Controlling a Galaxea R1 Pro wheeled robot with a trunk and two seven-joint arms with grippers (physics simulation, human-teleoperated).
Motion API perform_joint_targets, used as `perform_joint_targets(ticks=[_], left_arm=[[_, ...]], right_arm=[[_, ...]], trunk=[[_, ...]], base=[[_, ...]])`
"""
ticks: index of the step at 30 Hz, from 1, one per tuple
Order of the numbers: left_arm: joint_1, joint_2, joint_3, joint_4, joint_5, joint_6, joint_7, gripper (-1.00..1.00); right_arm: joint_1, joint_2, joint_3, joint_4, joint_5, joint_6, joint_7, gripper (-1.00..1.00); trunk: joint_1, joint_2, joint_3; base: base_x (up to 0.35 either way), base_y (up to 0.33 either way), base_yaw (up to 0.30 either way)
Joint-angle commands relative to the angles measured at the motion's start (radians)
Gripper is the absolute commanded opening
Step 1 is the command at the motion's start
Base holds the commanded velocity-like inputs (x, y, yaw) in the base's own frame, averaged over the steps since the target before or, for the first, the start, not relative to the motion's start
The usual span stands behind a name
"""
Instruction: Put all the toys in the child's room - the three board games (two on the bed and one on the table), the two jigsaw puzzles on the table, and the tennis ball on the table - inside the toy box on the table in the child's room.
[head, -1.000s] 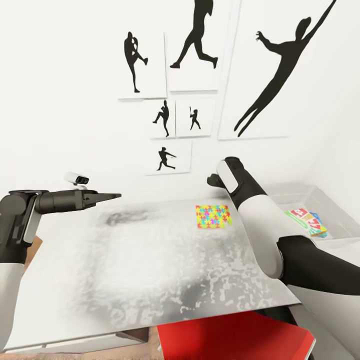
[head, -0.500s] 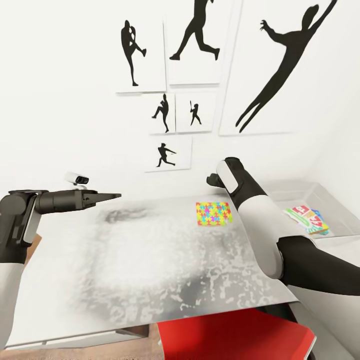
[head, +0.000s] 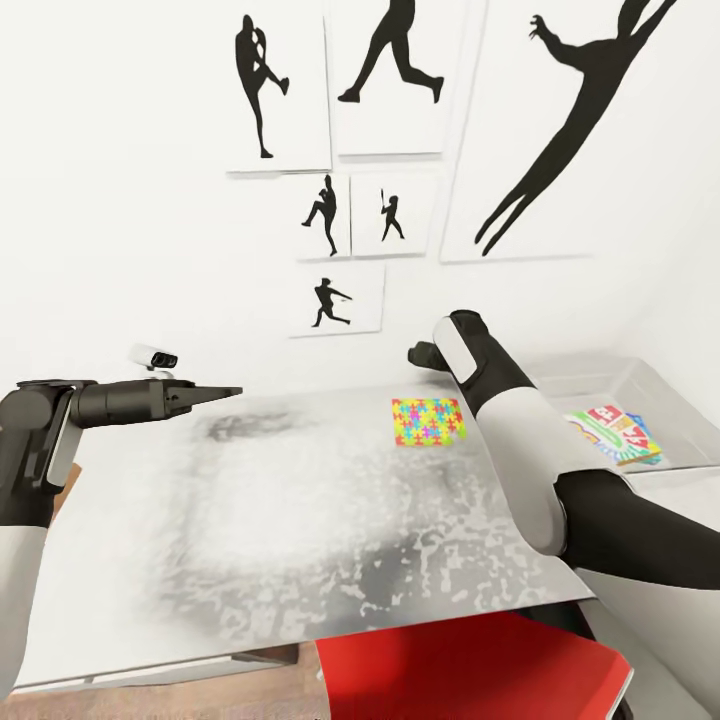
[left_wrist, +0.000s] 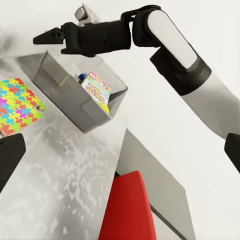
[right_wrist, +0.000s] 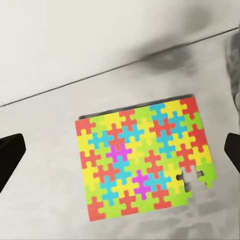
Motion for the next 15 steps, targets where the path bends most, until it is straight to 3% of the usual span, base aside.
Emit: perform_joint_targets(ticks=[1,15], left_arm=[[-0.001,0.001,0.0,0.0,-0.001,0.011,-0.004,1.0],[-0.007,0.004,0.0,-0.002,-0.003,0.011,-0.004,1.0]], right_arm=[[-0.003,0.0,0.002,-0.002,-0.008,0.002,0.005,1.0],[-0.052,0.0,0.003,-0.005,-0.005,0.001,0.034,1.0]], trunk=[[0.0,-0.002,-0.003],[0.0,-0.002,-0.027]], base=[[0.0,0.0,0.0],[0.0,0.0,0.0]])
